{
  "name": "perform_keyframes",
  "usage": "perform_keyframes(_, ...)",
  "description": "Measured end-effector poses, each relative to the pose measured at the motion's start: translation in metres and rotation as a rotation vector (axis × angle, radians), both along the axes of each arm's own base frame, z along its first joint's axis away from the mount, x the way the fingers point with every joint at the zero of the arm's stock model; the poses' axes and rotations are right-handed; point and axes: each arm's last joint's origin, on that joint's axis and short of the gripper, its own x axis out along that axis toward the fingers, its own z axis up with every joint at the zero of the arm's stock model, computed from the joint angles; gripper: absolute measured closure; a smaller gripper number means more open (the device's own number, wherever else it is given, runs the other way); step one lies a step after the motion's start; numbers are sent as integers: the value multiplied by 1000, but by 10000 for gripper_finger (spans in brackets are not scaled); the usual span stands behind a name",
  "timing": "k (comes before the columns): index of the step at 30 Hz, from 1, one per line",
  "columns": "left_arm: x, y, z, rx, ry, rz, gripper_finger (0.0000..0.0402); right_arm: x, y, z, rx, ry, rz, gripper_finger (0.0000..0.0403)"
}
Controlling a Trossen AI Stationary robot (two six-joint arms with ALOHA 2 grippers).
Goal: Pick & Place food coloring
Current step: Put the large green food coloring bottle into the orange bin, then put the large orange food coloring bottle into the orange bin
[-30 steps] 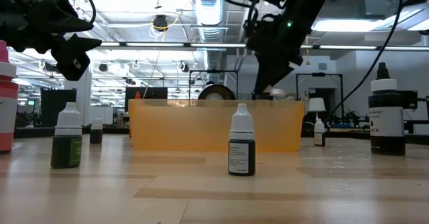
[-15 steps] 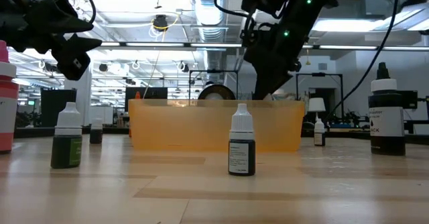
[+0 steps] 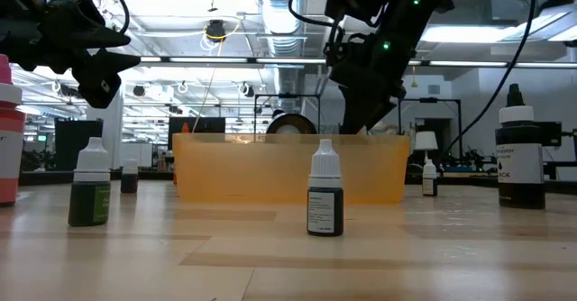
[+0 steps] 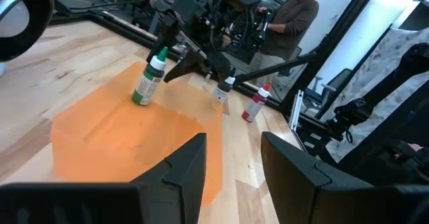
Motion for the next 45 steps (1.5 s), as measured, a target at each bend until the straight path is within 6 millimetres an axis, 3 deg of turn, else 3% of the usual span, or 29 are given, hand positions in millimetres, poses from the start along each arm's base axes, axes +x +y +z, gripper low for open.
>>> perform_keyframes(4,0,0,0,0,0,1,268,2,0,7,10,-1,6,164)
perform_keyframes(19,0,0,0,-24,-4,2,268,3,-5,68,-43,143,65,163)
perform_keyframes(28,0,1,1,-69,-9,24,268,-15,-6,92,-147,26,-17,163)
perform_keyframes(35,0,4,1,-50,-15,139,268,-49,-8,93,-135,-116,-30,163)
perform_keyframes(45,1,8,3,-11,-26,265,268,-89,-1,72,-85,-376,7,163)
